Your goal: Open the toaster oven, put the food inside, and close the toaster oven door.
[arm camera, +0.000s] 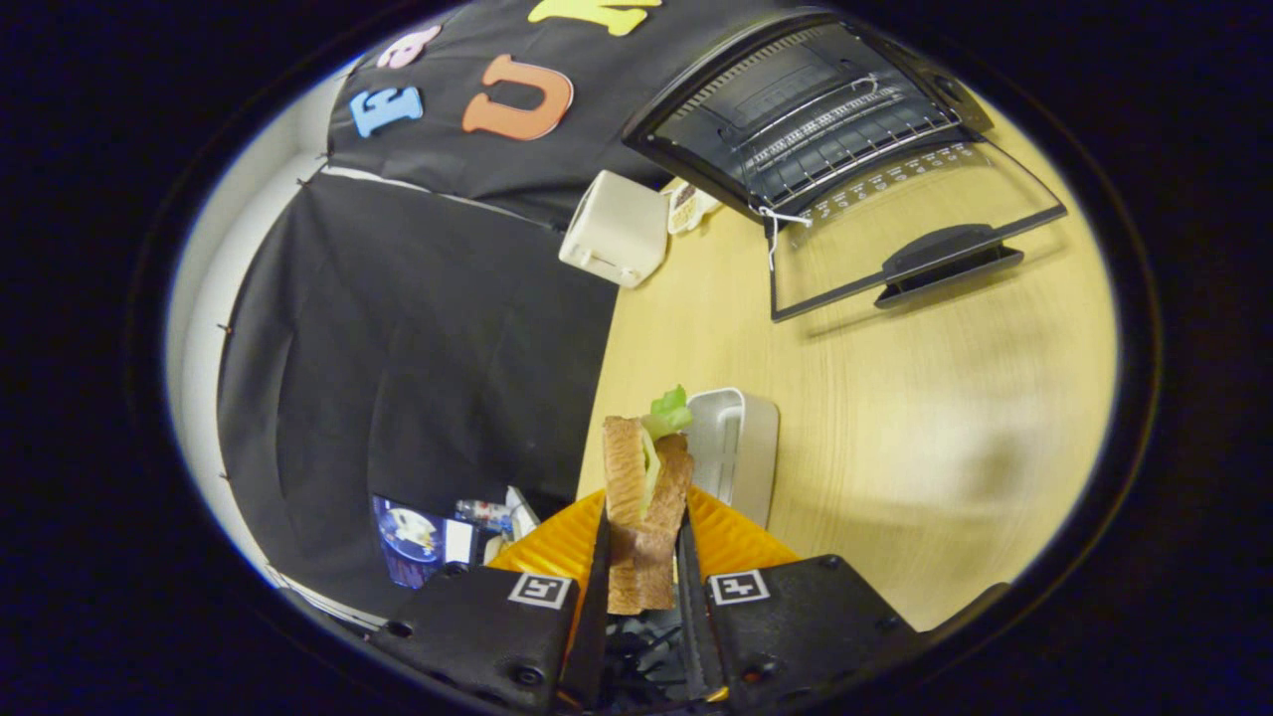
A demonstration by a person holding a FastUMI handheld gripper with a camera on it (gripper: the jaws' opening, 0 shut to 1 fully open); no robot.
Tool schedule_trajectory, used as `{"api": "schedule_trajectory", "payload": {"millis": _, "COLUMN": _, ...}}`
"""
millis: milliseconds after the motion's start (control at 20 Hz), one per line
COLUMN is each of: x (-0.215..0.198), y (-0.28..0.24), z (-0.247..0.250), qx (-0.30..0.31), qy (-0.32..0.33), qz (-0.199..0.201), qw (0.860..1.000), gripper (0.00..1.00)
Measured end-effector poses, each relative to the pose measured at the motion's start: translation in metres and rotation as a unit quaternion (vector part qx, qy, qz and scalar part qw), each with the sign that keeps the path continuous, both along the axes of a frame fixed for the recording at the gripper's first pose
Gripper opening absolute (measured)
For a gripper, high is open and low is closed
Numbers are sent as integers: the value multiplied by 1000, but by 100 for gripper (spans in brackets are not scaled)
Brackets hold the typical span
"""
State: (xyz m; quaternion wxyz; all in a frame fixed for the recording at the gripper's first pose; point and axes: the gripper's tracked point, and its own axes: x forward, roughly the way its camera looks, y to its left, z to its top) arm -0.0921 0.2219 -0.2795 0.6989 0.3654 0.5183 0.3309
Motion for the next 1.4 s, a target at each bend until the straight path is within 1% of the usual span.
{"api": "schedule_trajectory", "payload": {"millis": 100, "x": 21, "y": -10, "z": 3, "qx": 12, "qy": -9, "qz": -50, "qw": 999, "gripper": 37}}
{"api": "schedule_trajectory", "payload": {"millis": 200, "x": 44, "y": -26, "z": 0, "qx": 6, "qy": -21, "qz": -94, "qw": 995, "gripper": 37}}
{"api": "schedule_trajectory", "payload": {"millis": 300, "x": 64, "y": -41, "z": -3, "qx": -6, "qy": -34, "qz": -125, "qw": 992, "gripper": 37}}
{"api": "schedule_trajectory", "payload": {"millis": 400, "x": 77, "y": -49, "z": 2, "qx": -3, "qy": -55, "qz": -136, "qw": 989, "gripper": 37}}
{"api": "schedule_trajectory", "payload": {"millis": 500, "x": 91, "y": -56, "z": 8, "qx": 16, "qy": -63, "qz": -144, "qw": 987, "gripper": 37}}
{"api": "schedule_trajectory", "payload": {"millis": 700, "x": 130, "y": -72, "z": 6, "qx": 8, "qy": -71, "qz": -185, "qw": 980, "gripper": 37}}
{"api": "schedule_trajectory", "payload": {"millis": 850, "x": 161, "y": -77, "z": 11, "qx": 38, "qy": -61, "qz": -208, "qw": 975, "gripper": 37}}
{"api": "schedule_trajectory", "payload": {"millis": 950, "x": 181, "y": -82, "z": 3, "qx": 41, "qy": -47, "qz": -219, "qw": 974, "gripper": 37}}
{"api": "schedule_trajectory", "payload": {"millis": 1050, "x": 205, "y": -85, "z": -4, "qx": 49, "qy": -40, "qz": -242, "qw": 968, "gripper": 37}}
{"api": "schedule_trajectory", "payload": {"millis": 1150, "x": 228, "y": -91, "z": -8, "qx": 61, "qy": -48, "qz": -259, "qw": 963, "gripper": 37}}
{"api": "schedule_trajectory", "payload": {"millis": 1300, "x": 266, "y": -97, "z": -9, "qx": 89, "qy": -63, "qz": -300, "qw": 948, "gripper": 37}}
{"api": "schedule_trajectory", "payload": {"millis": 1400, "x": 284, "y": -96, "z": -14, "qx": 89, "qy": -69, "qz": -312, "qw": 943, "gripper": 37}}
